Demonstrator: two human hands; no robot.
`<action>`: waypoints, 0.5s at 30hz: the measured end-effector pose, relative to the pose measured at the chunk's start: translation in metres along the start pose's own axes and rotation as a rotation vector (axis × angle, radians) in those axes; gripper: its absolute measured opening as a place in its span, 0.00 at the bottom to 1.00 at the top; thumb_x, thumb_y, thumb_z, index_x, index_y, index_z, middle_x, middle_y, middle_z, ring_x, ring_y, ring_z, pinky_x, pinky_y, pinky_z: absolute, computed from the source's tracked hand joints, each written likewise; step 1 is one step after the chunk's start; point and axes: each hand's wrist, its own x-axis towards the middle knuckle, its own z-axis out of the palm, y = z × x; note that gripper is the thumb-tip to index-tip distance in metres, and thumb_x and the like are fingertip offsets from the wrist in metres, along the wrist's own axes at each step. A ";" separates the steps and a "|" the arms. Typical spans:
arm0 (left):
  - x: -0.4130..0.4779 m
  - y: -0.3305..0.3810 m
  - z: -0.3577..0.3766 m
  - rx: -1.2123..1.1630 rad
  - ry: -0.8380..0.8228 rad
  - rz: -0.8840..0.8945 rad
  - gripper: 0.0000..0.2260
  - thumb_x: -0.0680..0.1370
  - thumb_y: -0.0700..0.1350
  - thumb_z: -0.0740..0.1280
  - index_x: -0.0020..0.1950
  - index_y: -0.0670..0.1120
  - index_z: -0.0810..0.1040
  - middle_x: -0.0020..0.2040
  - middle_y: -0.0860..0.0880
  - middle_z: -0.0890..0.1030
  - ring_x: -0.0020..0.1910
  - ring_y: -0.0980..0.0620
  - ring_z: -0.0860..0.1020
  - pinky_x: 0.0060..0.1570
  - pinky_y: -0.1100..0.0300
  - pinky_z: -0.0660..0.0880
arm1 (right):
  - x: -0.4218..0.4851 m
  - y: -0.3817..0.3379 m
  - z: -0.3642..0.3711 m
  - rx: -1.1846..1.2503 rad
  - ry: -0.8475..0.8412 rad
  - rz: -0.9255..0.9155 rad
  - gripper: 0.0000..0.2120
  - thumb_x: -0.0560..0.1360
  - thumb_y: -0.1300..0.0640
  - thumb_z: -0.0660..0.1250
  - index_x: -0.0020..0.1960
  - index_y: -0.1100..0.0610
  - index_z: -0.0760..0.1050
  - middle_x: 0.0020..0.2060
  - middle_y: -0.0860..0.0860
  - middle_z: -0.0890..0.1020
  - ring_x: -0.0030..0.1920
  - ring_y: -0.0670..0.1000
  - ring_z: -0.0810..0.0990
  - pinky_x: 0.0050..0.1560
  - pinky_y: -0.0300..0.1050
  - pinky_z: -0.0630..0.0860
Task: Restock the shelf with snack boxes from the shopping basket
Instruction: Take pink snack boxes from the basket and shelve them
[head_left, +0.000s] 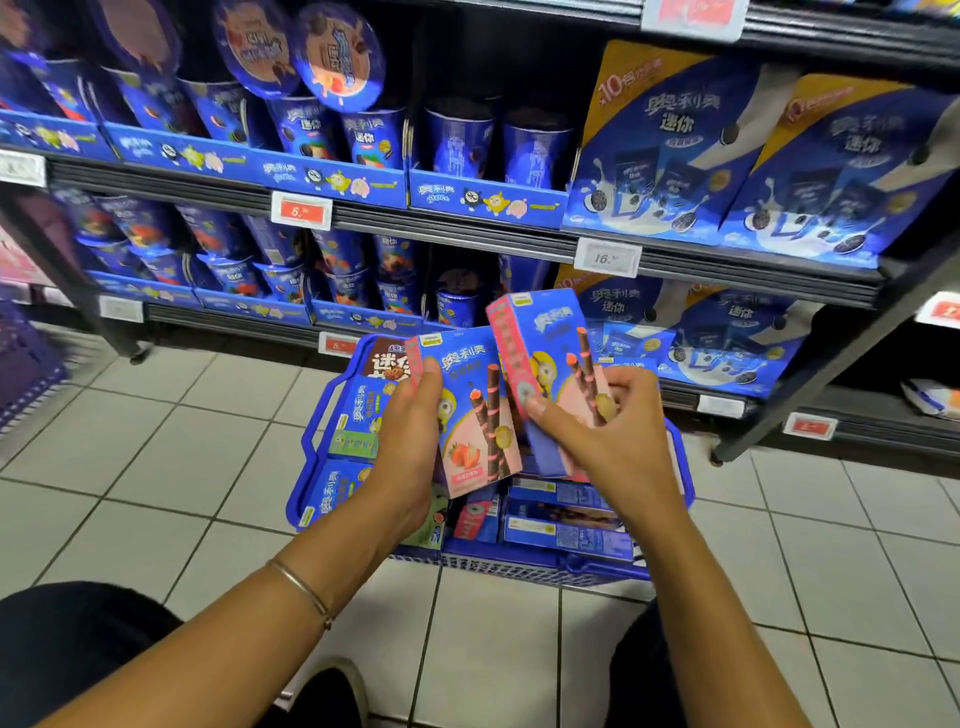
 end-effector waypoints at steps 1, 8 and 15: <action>0.000 -0.001 0.001 0.007 0.000 0.014 0.22 0.86 0.61 0.59 0.67 0.47 0.81 0.58 0.44 0.88 0.55 0.39 0.87 0.60 0.33 0.80 | -0.001 -0.001 0.011 0.008 -0.006 -0.001 0.42 0.55 0.30 0.79 0.62 0.44 0.67 0.53 0.42 0.80 0.50 0.39 0.81 0.51 0.47 0.80; 0.002 0.003 0.004 -0.017 -0.019 -0.011 0.23 0.85 0.62 0.59 0.70 0.48 0.79 0.61 0.45 0.86 0.58 0.40 0.86 0.61 0.36 0.81 | -0.010 0.011 0.054 0.019 -0.059 -0.049 0.23 0.75 0.40 0.68 0.65 0.50 0.73 0.59 0.51 0.75 0.60 0.48 0.75 0.63 0.57 0.74; 0.001 0.006 0.006 0.018 -0.072 0.012 0.27 0.80 0.66 0.64 0.65 0.46 0.83 0.57 0.44 0.88 0.55 0.41 0.87 0.59 0.36 0.82 | -0.012 0.016 0.059 0.051 -0.099 -0.036 0.13 0.83 0.54 0.60 0.66 0.45 0.74 0.58 0.50 0.80 0.60 0.53 0.78 0.62 0.60 0.76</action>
